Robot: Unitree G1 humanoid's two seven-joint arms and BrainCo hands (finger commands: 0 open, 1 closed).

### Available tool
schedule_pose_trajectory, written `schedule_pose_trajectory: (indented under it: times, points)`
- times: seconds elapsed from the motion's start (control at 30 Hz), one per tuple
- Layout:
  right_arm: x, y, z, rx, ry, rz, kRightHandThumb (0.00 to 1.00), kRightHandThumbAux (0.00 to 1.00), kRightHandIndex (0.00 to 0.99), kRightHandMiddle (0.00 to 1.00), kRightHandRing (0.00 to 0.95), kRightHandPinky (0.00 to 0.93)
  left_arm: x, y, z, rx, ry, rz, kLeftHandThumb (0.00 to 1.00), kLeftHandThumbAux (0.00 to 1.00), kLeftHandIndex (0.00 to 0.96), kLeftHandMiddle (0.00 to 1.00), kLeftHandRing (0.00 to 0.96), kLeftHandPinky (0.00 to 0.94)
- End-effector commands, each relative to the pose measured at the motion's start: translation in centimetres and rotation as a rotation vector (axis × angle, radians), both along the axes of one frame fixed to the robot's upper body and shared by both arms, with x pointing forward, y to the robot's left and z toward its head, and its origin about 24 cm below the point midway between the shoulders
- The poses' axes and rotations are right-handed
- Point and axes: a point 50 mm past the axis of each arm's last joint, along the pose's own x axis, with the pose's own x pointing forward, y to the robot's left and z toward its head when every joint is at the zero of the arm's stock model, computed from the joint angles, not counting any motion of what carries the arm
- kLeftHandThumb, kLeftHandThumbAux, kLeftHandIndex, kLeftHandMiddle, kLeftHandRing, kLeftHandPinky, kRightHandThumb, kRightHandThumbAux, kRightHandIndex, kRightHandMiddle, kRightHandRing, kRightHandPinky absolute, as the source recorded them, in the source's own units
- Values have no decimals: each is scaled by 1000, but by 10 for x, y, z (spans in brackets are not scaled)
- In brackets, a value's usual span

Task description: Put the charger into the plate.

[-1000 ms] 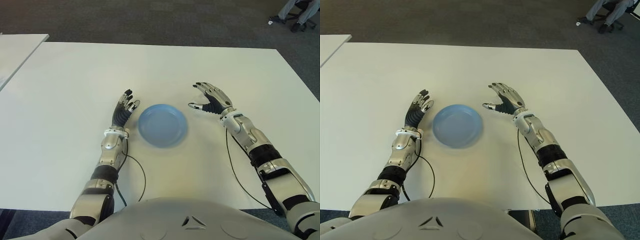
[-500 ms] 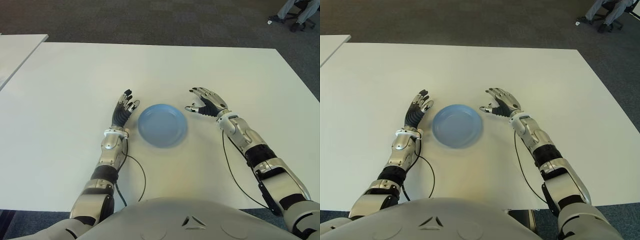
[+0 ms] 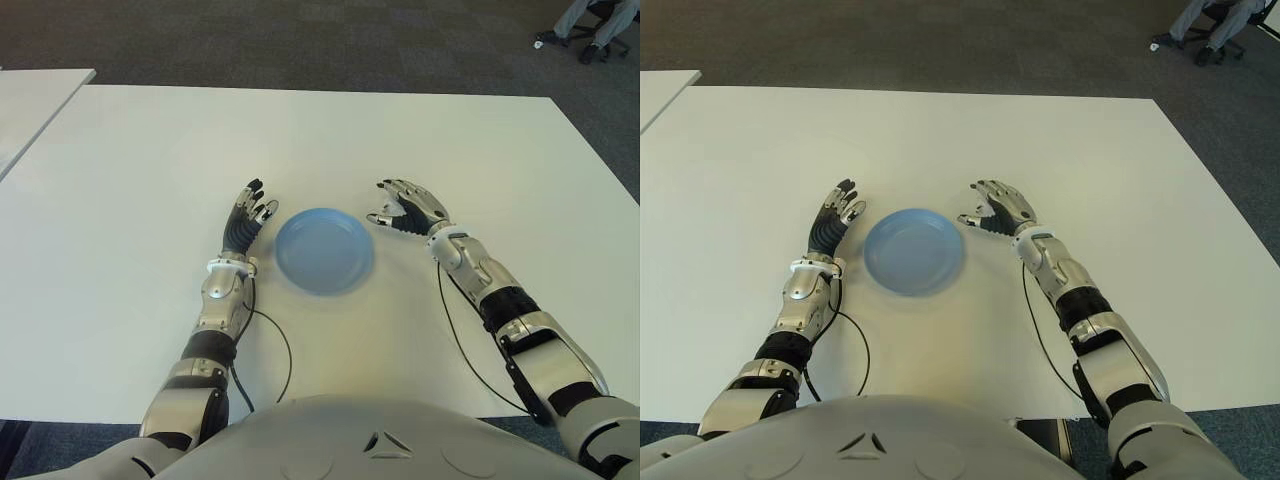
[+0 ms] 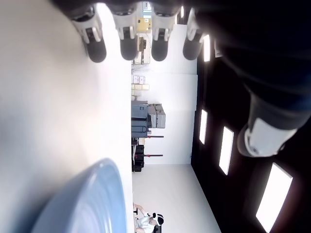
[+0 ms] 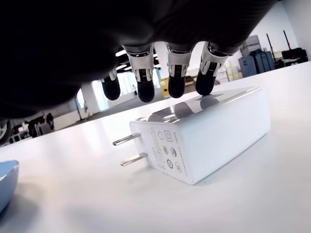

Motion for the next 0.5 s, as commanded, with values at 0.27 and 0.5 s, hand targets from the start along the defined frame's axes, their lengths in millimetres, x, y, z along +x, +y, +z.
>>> schedule_pose_trajectory:
  times: [0.27, 0.5]
  points:
    - [-4, -16, -30, -23, 86, -105, 272, 207, 0, 0, 0, 0, -9, 4, -13, 2, 67, 4, 0, 562, 0, 4, 0, 19]
    - [-3, -23, -33, -42, 95, -142, 290, 204, 0, 0, 0, 0, -9, 5, -13, 3, 68, 2, 0, 565, 0, 5, 0, 15]
